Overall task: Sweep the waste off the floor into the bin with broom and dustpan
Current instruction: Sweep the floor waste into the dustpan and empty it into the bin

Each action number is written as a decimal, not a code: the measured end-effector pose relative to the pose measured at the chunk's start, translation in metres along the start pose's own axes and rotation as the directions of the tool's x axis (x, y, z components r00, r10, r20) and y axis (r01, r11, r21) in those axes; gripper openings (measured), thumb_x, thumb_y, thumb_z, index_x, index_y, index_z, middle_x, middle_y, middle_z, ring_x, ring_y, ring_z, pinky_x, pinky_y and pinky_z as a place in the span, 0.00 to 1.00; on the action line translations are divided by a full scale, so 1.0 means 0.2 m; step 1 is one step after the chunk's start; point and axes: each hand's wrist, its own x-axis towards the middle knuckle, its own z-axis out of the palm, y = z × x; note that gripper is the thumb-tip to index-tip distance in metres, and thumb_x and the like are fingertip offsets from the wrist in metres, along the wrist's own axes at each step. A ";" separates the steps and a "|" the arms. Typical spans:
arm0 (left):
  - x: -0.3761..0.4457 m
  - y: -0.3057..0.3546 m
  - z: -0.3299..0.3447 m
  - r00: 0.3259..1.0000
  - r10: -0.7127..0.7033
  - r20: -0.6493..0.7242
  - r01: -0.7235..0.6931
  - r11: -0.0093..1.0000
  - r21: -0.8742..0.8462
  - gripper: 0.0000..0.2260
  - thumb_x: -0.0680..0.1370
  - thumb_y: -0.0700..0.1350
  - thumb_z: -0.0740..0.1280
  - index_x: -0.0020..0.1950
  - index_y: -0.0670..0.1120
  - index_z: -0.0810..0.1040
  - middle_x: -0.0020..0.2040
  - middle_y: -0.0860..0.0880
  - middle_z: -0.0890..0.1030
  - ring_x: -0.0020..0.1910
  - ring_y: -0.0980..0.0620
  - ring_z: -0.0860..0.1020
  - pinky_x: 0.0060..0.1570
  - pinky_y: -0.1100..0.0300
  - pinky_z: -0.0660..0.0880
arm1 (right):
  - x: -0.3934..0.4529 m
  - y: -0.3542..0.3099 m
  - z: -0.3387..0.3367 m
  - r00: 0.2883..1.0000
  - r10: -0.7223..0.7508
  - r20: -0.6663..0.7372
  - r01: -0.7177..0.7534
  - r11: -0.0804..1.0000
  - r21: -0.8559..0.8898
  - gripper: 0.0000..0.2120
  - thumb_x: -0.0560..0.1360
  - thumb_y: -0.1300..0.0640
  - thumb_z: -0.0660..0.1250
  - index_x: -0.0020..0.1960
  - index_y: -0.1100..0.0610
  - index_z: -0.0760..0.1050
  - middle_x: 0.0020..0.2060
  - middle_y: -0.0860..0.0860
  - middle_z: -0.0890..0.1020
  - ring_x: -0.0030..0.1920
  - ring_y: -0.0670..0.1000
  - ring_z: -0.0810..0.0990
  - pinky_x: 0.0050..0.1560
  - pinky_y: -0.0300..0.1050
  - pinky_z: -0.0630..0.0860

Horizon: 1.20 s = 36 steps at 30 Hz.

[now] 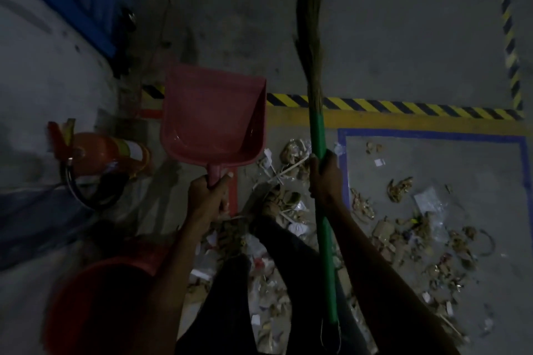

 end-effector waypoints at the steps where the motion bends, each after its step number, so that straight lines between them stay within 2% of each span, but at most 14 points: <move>1: 0.00 -0.04 -0.01 1.000 -0.015 -0.002 0.015 1.000 -0.006 0.23 0.78 0.53 0.73 0.31 0.40 0.72 0.23 0.43 0.74 0.22 0.46 0.72 0.26 0.56 0.70 | -0.01 0.01 0.04 1.000 -0.008 0.006 0.008 1.000 -0.008 0.21 0.81 0.41 0.58 0.66 0.54 0.64 0.42 0.55 0.80 0.33 0.56 0.81 0.32 0.58 0.81; 5: 0.03 -0.15 -0.02 0.999 -0.050 -0.013 0.050 0.998 -0.050 0.20 0.76 0.55 0.74 0.37 0.41 0.75 0.26 0.43 0.74 0.21 0.48 0.70 0.25 0.58 0.68 | -0.05 0.05 0.21 0.997 -0.070 0.033 0.069 0.997 0.032 0.28 0.82 0.49 0.59 0.79 0.51 0.52 0.54 0.57 0.81 0.35 0.50 0.80 0.31 0.42 0.75; 6: 0.05 -0.17 -0.02 0.999 -0.043 -0.022 0.041 0.997 -0.059 0.18 0.76 0.54 0.75 0.38 0.42 0.75 0.26 0.43 0.74 0.21 0.48 0.69 0.25 0.58 0.68 | -0.05 0.08 0.25 0.995 -0.084 0.056 0.082 0.996 0.030 0.29 0.82 0.51 0.59 0.79 0.52 0.51 0.58 0.56 0.80 0.38 0.51 0.81 0.34 0.43 0.76; 9: 0.11 -0.23 0.01 0.997 -0.027 -0.070 0.023 0.998 -0.051 0.16 0.76 0.50 0.75 0.39 0.42 0.74 0.26 0.47 0.75 0.21 0.49 0.71 0.24 0.58 0.68 | -0.04 0.16 0.35 0.990 -0.091 0.112 0.097 0.994 -0.057 0.29 0.82 0.53 0.58 0.80 0.54 0.52 0.69 0.58 0.72 0.56 0.60 0.79 0.50 0.57 0.79; 10: 0.14 -0.26 0.02 0.996 -0.031 -0.084 0.028 0.999 -0.043 0.15 0.77 0.48 0.75 0.39 0.41 0.74 0.25 0.49 0.75 0.21 0.51 0.71 0.24 0.59 0.69 | -0.03 0.19 0.39 0.987 -0.091 0.129 0.104 0.990 -0.097 0.29 0.83 0.55 0.58 0.80 0.54 0.52 0.70 0.58 0.71 0.57 0.61 0.78 0.51 0.59 0.79; 12: 0.19 -0.32 0.05 0.992 -0.049 -0.116 0.044 0.998 -0.047 0.14 0.78 0.46 0.73 0.39 0.41 0.74 0.24 0.51 0.75 0.21 0.54 0.72 0.23 0.62 0.69 | -0.01 0.27 0.46 0.977 -0.128 0.169 0.155 0.976 -0.153 0.29 0.83 0.57 0.58 0.80 0.55 0.52 0.71 0.59 0.68 0.52 0.61 0.78 0.45 0.60 0.80; 15: 0.26 -0.44 0.12 0.989 -0.077 -0.122 0.072 0.996 -0.048 0.13 0.78 0.48 0.73 0.42 0.42 0.75 0.28 0.47 0.77 0.22 0.52 0.73 0.24 0.61 0.69 | 0.05 0.40 0.53 0.958 -0.201 0.207 0.246 0.943 -0.222 0.29 0.81 0.60 0.61 0.79 0.58 0.55 0.74 0.59 0.64 0.50 0.61 0.78 0.39 0.58 0.79; 20: 0.37 -0.64 0.24 0.985 -0.073 -0.154 0.072 0.997 -0.010 0.14 0.76 0.45 0.76 0.45 0.36 0.77 0.31 0.38 0.77 0.23 0.51 0.73 0.25 0.61 0.69 | 0.12 0.64 0.68 0.939 -0.222 0.264 0.291 0.921 -0.259 0.27 0.82 0.60 0.60 0.79 0.61 0.56 0.78 0.58 0.59 0.65 0.63 0.72 0.49 0.56 0.77; 23: 0.43 -0.77 0.27 0.980 -0.060 -0.191 0.065 0.998 0.016 0.15 0.71 0.51 0.78 0.46 0.43 0.78 0.37 0.36 0.82 0.27 0.48 0.74 0.28 0.58 0.70 | 0.13 0.80 0.79 0.931 -0.214 0.296 0.291 0.925 -0.246 0.28 0.81 0.61 0.62 0.78 0.62 0.58 0.77 0.59 0.61 0.68 0.63 0.70 0.54 0.58 0.78; 28: 0.44 -0.97 0.30 0.964 -0.077 -0.256 0.089 0.995 0.037 0.08 0.74 0.43 0.74 0.46 0.41 0.78 0.37 0.34 0.82 0.24 0.47 0.75 0.24 0.58 0.70 | 0.12 1.01 0.90 0.913 -0.116 0.391 0.244 0.923 -0.296 0.27 0.81 0.62 0.60 0.78 0.64 0.58 0.76 0.60 0.61 0.69 0.62 0.68 0.57 0.54 0.73; 31: 0.40 -1.09 0.29 0.956 -0.028 -0.292 0.065 0.991 0.119 0.10 0.71 0.52 0.71 0.41 0.45 0.81 0.32 0.42 0.82 0.28 0.42 0.79 0.26 0.48 0.77 | 0.14 1.16 0.89 0.892 0.008 0.453 0.174 0.917 -0.359 0.25 0.77 0.66 0.60 0.74 0.62 0.62 0.68 0.60 0.68 0.60 0.65 0.75 0.50 0.54 0.75; 33: 0.39 -1.15 0.28 0.952 -0.006 -0.306 0.062 0.983 0.173 0.13 0.71 0.56 0.69 0.39 0.46 0.80 0.30 0.45 0.81 0.30 0.40 0.81 0.30 0.43 0.79 | 0.14 1.24 0.86 0.894 0.115 0.434 0.079 0.911 -0.404 0.24 0.77 0.65 0.60 0.71 0.58 0.63 0.61 0.57 0.72 0.46 0.64 0.79 0.39 0.58 0.79; 34: 0.39 -1.20 0.27 0.951 -0.006 -0.308 0.068 0.979 0.191 0.15 0.72 0.58 0.68 0.39 0.46 0.80 0.30 0.46 0.81 0.31 0.40 0.81 0.30 0.42 0.80 | 0.14 1.27 0.84 0.895 0.136 0.424 0.061 0.905 -0.421 0.22 0.77 0.65 0.61 0.71 0.58 0.64 0.60 0.56 0.72 0.41 0.60 0.79 0.34 0.55 0.78; 36: 0.40 -1.30 0.27 0.959 -0.028 -0.282 0.086 0.977 0.194 0.17 0.72 0.61 0.67 0.44 0.47 0.79 0.35 0.46 0.83 0.33 0.42 0.83 0.33 0.42 0.81 | 0.13 1.32 0.80 0.903 0.102 0.418 0.083 0.912 -0.401 0.20 0.77 0.64 0.61 0.69 0.59 0.66 0.62 0.55 0.72 0.41 0.58 0.78 0.35 0.54 0.78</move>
